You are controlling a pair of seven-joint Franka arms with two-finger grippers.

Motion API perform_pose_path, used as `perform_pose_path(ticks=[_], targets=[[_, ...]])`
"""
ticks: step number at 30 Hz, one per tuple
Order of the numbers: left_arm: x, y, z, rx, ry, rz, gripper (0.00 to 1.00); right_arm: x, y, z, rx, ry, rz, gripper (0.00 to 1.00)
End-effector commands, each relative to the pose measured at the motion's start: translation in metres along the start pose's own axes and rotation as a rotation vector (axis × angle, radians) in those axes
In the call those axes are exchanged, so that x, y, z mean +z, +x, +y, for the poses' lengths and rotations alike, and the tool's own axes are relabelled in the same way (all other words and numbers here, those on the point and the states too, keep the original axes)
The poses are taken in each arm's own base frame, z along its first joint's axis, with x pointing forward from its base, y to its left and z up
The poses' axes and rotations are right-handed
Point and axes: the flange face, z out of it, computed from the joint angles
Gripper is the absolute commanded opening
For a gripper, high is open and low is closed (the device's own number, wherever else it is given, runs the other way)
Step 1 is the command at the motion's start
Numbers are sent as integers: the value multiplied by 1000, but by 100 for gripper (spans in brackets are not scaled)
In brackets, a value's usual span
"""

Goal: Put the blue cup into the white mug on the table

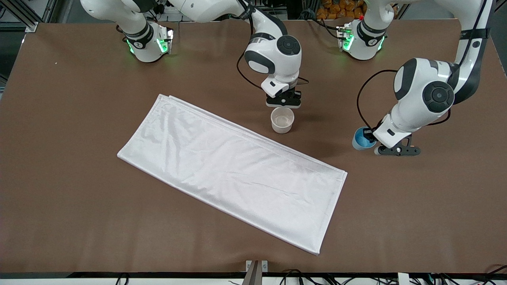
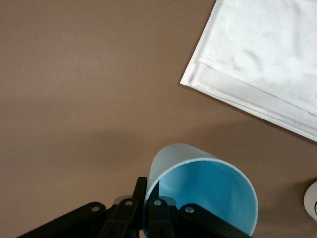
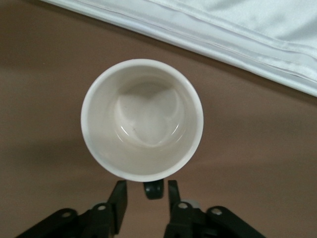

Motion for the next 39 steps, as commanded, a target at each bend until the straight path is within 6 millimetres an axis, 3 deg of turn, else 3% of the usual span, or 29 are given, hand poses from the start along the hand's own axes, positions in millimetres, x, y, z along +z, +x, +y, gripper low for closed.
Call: perform_pose_path(ticks=[1,6,9,18,21,28,33,39], targets=[[-6,-8,0,14,-19,4,0,-12,3,-4,6,6,24,100],[-5,-8,2,14,-20,2,0,-40,8,-12,29,43,38,100],[-4,-12,14,12,-39,-4,0,-55,12,-5,54,-3,25,100],[-12,-28,29,-23,-97,-10,0,-183,29,32,98,-84,18,100],[-14,-33,43,-38,-108,-12,0,-233,42,58,103,-86,29,100],[-14,-55,108,-132,-102,-29,0,-309,68,125,9,-137,-6,100],[-11,-74,146,-164,-90,-46,0,-351,95,167,11,-79,-17,100],[-2,-96,186,-183,-47,-49,0,-391,137,234,-2,-31,-20,100]])
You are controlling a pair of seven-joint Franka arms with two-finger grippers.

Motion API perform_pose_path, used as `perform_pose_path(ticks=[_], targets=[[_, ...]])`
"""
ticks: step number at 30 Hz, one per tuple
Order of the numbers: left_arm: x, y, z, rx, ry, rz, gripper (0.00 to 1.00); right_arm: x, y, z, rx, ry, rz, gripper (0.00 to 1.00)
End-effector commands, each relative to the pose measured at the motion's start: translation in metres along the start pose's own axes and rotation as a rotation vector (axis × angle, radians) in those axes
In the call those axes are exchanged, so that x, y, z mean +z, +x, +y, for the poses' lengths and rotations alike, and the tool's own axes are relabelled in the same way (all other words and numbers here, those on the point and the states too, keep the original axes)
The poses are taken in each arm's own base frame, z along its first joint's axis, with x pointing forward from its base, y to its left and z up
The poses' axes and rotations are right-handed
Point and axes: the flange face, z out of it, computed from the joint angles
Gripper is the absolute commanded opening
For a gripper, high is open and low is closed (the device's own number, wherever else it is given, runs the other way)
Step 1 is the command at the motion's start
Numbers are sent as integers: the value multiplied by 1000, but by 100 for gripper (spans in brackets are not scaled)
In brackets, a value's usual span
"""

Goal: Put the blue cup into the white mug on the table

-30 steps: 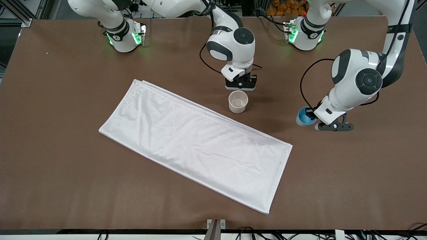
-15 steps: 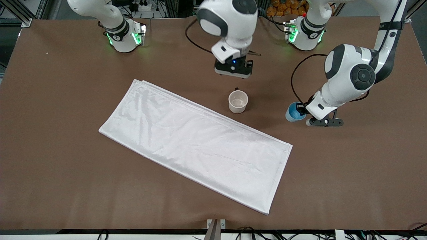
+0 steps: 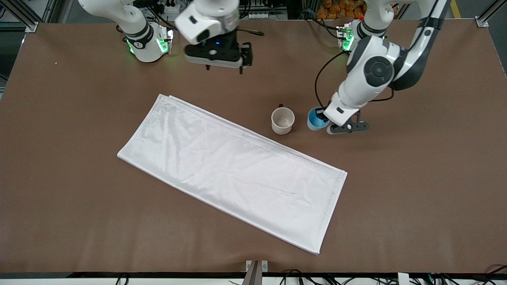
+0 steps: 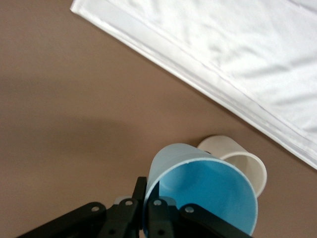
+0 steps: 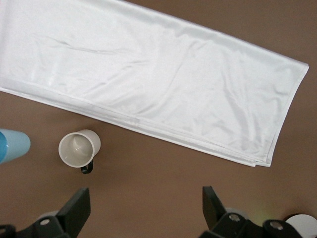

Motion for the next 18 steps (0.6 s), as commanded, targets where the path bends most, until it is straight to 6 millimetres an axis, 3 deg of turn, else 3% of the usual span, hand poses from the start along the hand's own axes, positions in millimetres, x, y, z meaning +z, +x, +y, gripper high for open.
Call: perform_pose_path(ticks=[1,8,14,18], targets=[[8,-25,21,-37,44,11,0,-24,28,59,-53,27,-11,100],[40,-63,68,-39,106,3,0,-38,67,133,-71,-13,-21,100],[70,-79,86,-26,147,-6,0,-52,79,177,-62,-20,17,100],[81,-79,95,-37,138,12,0,-55,87,217,-123,-26,49,100]])
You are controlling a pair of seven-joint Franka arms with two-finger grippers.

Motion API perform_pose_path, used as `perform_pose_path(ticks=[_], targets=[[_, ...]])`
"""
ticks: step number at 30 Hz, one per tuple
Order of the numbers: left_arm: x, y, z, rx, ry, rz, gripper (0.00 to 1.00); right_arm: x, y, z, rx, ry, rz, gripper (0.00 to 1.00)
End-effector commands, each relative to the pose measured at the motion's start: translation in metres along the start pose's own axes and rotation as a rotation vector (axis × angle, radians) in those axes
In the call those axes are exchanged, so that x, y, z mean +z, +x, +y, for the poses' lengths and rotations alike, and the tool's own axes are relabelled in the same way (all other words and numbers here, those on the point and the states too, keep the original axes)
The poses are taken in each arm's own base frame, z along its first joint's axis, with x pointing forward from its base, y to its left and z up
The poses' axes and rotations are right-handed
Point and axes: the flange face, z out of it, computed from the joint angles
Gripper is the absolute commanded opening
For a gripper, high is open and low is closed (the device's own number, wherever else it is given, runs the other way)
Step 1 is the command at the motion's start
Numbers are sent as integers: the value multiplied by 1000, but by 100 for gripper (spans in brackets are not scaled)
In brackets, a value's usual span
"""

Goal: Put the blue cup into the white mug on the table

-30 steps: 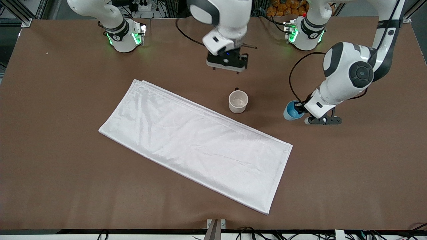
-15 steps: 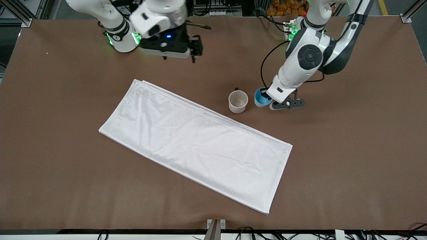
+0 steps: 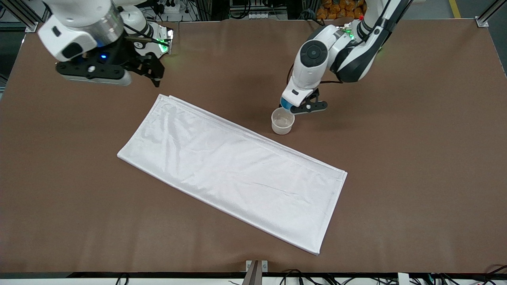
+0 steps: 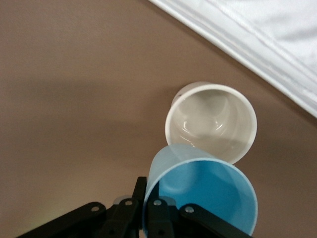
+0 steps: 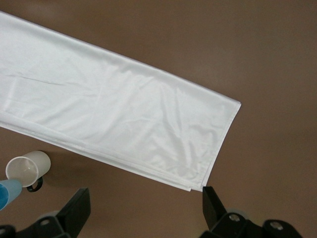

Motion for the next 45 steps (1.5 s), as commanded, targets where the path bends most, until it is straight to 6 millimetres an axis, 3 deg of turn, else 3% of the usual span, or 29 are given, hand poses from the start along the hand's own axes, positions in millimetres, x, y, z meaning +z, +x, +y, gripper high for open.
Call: perform_pose_path(ticks=[1,8,18,25,26,27,28,29,34,42,45], targets=[[15,7,12,-19,-2,27,0,-6,-10,50,-98,-18,47,100],[14,18,23,-23,-32,29,0,0,12,131,-171,-23,32,100],[6,30,30,-32,-59,34,0,40,28,181,-192,-28,30,100],[15,45,35,-16,-53,40,0,47,34,213,-181,40,16,100],[16,49,33,-19,-53,39,7,49,34,214,-188,50,13,100],[15,52,31,-14,-54,41,37,50,35,216,-193,55,10,100],[16,57,28,-12,-52,41,74,52,36,216,-200,58,7,100],[17,60,27,-9,-51,45,100,53,37,216,-202,58,7,100],[-4,80,19,-41,-70,76,100,54,40,216,-201,61,18,100],[-94,149,-27,-147,-106,144,100,54,41,217,-196,79,24,100],[-116,170,-48,-151,-111,156,100,53,41,218,-199,79,26,100]])
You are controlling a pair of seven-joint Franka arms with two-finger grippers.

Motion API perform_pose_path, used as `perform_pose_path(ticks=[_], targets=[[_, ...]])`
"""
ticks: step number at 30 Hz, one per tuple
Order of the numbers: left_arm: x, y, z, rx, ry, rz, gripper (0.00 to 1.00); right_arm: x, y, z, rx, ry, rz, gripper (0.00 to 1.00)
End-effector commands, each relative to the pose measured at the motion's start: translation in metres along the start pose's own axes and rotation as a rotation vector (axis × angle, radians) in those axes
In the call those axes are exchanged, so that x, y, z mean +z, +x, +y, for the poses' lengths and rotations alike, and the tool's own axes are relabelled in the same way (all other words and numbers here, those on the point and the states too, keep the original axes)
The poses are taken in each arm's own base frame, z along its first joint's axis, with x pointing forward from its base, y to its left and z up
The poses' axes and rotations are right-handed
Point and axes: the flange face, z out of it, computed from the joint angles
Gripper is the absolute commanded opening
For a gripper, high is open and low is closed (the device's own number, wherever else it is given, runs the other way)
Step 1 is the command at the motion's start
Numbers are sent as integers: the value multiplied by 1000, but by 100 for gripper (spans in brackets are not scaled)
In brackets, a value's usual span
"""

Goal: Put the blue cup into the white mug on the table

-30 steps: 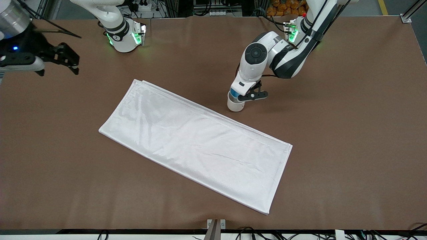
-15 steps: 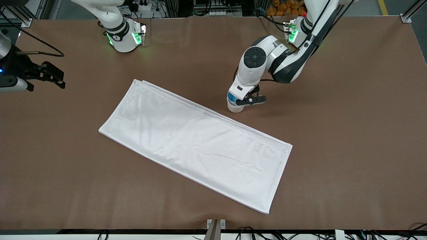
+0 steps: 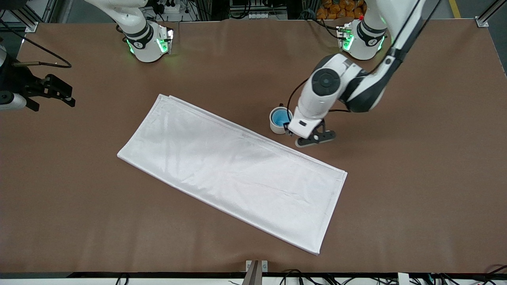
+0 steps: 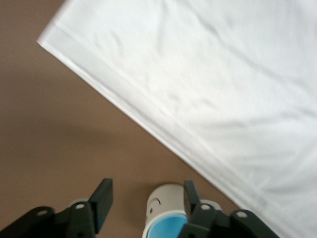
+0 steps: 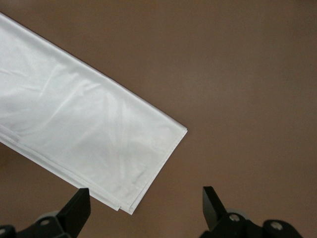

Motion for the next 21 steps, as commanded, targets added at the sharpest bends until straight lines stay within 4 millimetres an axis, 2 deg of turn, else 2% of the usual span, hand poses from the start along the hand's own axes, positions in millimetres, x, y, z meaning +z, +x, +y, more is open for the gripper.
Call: perform_pose_path(ticks=[1,6,9,12,16,20,21], targets=[[-50,45,-21,-2,4,47,100,-4,-9,2,-9,19,15,100],[-53,47,-23,-2,2,48,100,1,-9,1,-10,19,15,100],[-55,47,-29,-4,24,39,100,10,-10,0,-10,15,16,100],[-60,53,-49,5,70,11,100,14,-10,7,2,16,12,100],[-64,49,-61,89,120,-25,100,13,-10,2,4,17,10,100],[-79,52,-94,176,143,-21,100,13,-11,2,3,18,7,100],[-85,57,-110,193,155,-14,100,13,-11,-1,-3,18,7,100]])
